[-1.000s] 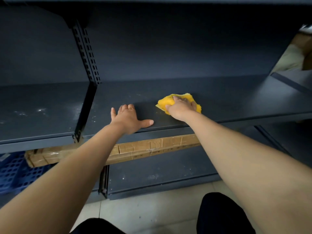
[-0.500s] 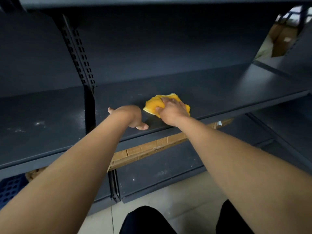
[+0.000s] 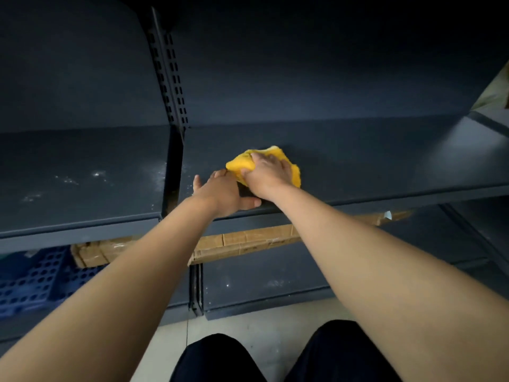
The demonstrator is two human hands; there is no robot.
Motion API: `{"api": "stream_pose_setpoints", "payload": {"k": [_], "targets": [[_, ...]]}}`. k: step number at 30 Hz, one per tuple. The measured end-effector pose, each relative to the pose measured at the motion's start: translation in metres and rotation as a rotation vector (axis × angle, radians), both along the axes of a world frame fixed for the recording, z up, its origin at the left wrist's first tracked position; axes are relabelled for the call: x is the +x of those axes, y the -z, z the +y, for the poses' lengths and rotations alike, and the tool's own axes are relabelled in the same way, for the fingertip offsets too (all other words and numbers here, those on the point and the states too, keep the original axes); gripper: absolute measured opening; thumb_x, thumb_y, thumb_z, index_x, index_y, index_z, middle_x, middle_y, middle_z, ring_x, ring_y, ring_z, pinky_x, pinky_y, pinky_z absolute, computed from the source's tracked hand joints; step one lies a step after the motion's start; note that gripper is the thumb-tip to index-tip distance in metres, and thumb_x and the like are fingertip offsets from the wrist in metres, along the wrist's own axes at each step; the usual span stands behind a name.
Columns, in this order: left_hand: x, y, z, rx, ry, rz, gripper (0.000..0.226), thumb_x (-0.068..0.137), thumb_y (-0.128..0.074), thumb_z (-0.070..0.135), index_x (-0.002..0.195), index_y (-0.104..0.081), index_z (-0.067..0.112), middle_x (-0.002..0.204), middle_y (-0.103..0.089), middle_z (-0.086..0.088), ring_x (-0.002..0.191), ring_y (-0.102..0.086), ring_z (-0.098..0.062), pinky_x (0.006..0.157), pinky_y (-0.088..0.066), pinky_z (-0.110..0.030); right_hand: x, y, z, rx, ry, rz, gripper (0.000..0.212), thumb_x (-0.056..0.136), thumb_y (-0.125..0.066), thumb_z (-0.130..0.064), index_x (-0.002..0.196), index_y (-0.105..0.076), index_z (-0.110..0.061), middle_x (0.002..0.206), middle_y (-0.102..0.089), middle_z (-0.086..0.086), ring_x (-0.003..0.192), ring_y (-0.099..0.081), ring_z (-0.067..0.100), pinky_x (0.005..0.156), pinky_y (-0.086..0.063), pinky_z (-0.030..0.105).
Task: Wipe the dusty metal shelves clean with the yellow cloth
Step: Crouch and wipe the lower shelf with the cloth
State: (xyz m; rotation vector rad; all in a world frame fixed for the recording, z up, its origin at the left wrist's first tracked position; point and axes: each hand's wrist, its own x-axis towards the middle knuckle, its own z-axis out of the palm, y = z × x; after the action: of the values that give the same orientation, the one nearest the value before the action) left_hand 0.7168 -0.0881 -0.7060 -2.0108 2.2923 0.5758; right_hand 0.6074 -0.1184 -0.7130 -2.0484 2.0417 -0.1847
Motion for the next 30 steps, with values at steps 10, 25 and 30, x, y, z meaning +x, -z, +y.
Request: {"api": "stream_pose_setpoints", "payload": {"k": [10,25,30], "targets": [[0.001,0.004,0.016,-0.004,-0.211,0.059,0.107,0.076,-0.052,0.070,0.150,-0.003,0.010,0.159,-0.003,-0.004,0.146,0.004,-0.019,0.117,0.008,-0.042,-0.009,0.009,-0.062,0.018,0.128,-0.040,0.058,0.097,-0.030,-0.042,0.147,-0.025,-0.012,0.154,-0.026,0.008,0.142,-0.019,0.030,0.116,-0.007,0.045],[0.019,-0.001,0.025,-0.114,-0.254,0.084,0.097,0.079,-0.054,0.065,0.149,-0.014,0.011,0.156,-0.019,-0.005,0.145,-0.012,-0.018,0.118,0.007,-0.041,0.006,0.005,-0.071,0.005,-0.048,-0.046,0.060,0.097,-0.034,-0.044,0.149,-0.021,-0.017,0.155,-0.026,0.007,0.143,-0.020,0.028,0.118,-0.009,0.040],[0.064,-0.004,0.029,-0.078,-0.256,0.025,0.099,0.079,-0.054,0.065,0.149,-0.011,0.010,0.156,-0.017,-0.006,0.145,-0.011,-0.019,0.115,0.010,-0.045,0.044,0.005,-0.047,0.040,-0.255,-0.097,0.063,0.093,-0.040,-0.051,0.148,-0.025,-0.026,0.155,-0.027,0.005,0.142,-0.025,0.028,0.117,-0.020,0.040]]}}
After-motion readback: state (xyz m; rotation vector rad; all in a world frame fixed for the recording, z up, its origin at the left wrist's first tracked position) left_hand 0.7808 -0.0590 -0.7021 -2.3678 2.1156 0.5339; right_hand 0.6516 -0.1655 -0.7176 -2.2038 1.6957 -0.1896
